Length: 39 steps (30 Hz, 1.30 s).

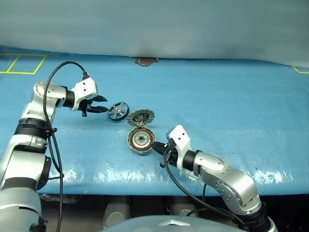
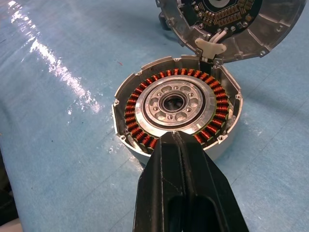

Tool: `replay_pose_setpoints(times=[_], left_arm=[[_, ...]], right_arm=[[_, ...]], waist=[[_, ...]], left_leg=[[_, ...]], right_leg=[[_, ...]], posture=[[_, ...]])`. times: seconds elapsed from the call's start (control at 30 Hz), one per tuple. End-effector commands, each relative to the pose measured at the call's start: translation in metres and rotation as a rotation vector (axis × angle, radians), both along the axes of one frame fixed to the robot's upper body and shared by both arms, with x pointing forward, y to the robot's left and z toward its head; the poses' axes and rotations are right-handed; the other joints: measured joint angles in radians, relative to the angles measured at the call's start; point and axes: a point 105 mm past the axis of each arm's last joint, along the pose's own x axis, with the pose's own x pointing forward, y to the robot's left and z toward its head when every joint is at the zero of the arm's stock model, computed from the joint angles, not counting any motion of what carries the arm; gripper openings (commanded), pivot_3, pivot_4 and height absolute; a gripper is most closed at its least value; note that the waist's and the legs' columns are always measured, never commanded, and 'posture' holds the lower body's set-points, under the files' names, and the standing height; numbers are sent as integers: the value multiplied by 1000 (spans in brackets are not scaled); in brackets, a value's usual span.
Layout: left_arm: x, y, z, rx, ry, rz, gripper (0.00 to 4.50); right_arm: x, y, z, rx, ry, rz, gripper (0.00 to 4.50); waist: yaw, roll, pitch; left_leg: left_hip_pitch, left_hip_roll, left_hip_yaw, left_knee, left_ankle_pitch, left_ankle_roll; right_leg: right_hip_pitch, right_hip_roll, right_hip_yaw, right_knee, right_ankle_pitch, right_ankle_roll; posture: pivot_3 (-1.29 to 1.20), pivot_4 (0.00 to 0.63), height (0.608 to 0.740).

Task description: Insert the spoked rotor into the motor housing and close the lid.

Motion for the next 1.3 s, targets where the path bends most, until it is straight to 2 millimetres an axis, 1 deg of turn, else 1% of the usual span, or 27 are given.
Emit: replay_pose_setpoints(times=[0.03, 0.2, 0.33, 0.53, 0.67, 0.73, 0.8, 0.9, 0.93, 1.27, 1.3], left_arm=[[4, -2, 8, 37, -14, -32, 2906], [8, -4, 10, 50, -42, -42, 4475], [12, -4, 10, 62, -50, -35, 4475], [19, -11, 10, 49, -50, -19, 4475], [20, -17, 8, 43, -33, -28, 4475], [23, -19, 8, 54, -63, -26, 4475], [22, -20, 6, 51, -40, -36, 4475], [23, -21, 5, 56, -40, -34, 3908], [24, -21, 5, 64, -47, -36, 3585], [25, -26, 5, 53, -12, -34, 3585], [25, -27, 5, 50, -9, -36, 3400]], right_arm=[[1, -1, 14, 30, -59, -18, 0], [2, -2, 14, 33, -59, -31, 0], [2, -3, 15, 34, -60, -39, 0], [4, -4, 15, 34, -63, -47, 0], [4, -4, 15, 34, -65, -55, 0], [3, -5, 15, 35, -64, -60, 0], [3, -5, 15, 35, -63, -64, 0], [3, -5, 14, 37, -64, -71, 0], [3, -5, 14, 38, -64, -73, 0], [4, -5, 15, 43, -66, -87, 0], [4, -5, 14, 44, -65, -87, 0]], waist=[[-1, 0, 0], [0, 0, 0], [1, 0, 0], [1, 0, 0], [0, 0, 0], [0, 0, 0], [0, 0, 0], [0, 0, 0], [0, 0, 0], [0, 0, 0], [0, 0, 0]], left_leg=[[0, 0, 0, 0, 0, 0], [0, 0, 0, 0, 0, 0], [0, 0, 0, 1, 0, 0], [0, 0, 0, 2, 0, 0], [0, 0, 0, 2, 0, 0], [0, 0, 0, 2, 0, 0], [0, 0, 0, 2, 0, 0], [0, 0, 0, 2, 0, 0], [0, 0, -1, 3, 0, 0], [0, 0, -1, 6, 0, 0], [0, 0, -1, 6, 0, 0]], right_leg=[[0, 0, 0, 0, 0, 0], [0, 0, 0, 0, 0, 0], [0, 0, 0, 1, 0, 0], [1, 0, 0, 1, 1, 1], [1, 0, 0, 1, 1, 1], [1, 0, 0, 1, 1, 1], [1, 0, 0, 1, 2, -1], [1, 0, 0, 1, 3, -2], [1, 0, 0, 1, 3, -2], [2, 0, 0, 3, 3, -1], [2, 0, 0, 3, 3, -1]], posture=[[0, 150, 740], [0, 150, 740], [0, 150, 740], [0, 150, 740], [0, 150, 740], [0, 150, 740], [0, 150, 740], [0, 150, 740], [0, 150, 740], [0, 150, 740], [0, 150, 740]])
